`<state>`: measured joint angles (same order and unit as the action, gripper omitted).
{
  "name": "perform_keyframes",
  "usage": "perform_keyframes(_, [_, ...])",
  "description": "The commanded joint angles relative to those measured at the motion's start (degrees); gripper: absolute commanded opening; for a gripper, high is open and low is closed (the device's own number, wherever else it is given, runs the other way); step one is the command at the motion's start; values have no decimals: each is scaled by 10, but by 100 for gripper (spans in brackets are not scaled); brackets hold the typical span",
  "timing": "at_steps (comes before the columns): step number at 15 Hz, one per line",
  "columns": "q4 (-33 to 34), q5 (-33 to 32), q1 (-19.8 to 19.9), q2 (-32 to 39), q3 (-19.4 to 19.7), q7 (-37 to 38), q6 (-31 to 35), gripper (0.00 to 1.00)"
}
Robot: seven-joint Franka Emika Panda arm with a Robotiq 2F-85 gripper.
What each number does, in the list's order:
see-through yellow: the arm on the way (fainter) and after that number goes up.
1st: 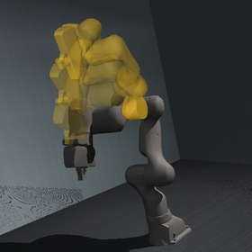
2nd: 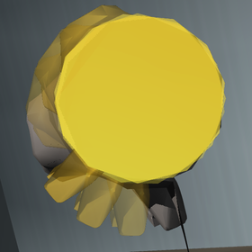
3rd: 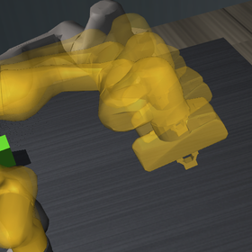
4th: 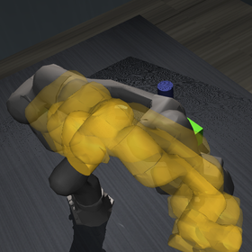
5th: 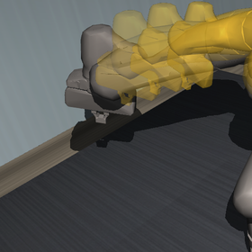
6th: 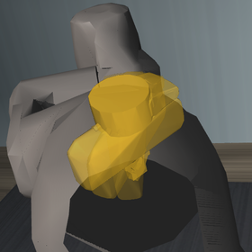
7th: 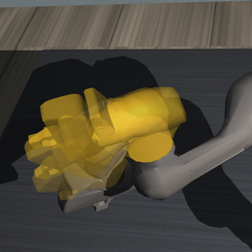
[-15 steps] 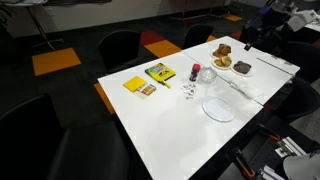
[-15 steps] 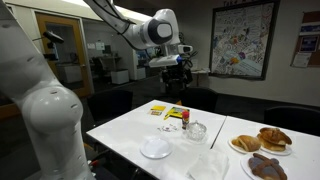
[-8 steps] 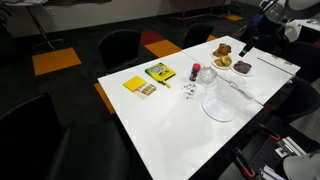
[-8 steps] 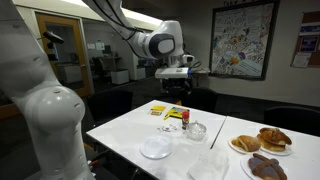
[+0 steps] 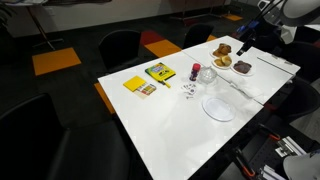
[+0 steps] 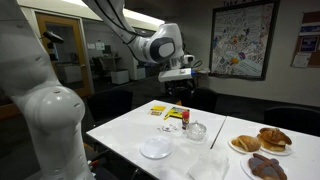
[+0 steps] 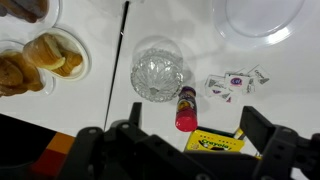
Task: Remove the lid from the glass container and put one sachet in the container.
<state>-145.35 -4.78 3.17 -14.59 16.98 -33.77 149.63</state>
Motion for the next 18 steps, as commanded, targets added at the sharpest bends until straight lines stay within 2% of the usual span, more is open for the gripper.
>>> perform_keyframes(1, [-7, 18, 7, 60, 9, -29, 100, 100])
perform_keyframes(4, [1, 98, -19, 115, 36, -71, 171, 100])
perform_keyframes(7, [18, 233, -42, 155, 37, -152, 205, 100])
perform_keyframes(12, [85, 467, -41, 207, 10, -298, 170, 100])
perform_keyframes(15, [129, 555, -27, 251, 2, -362, 156, 100])
perform_keyframes(18, [168, 605, -8, 299, 4, -407, 132, 100])
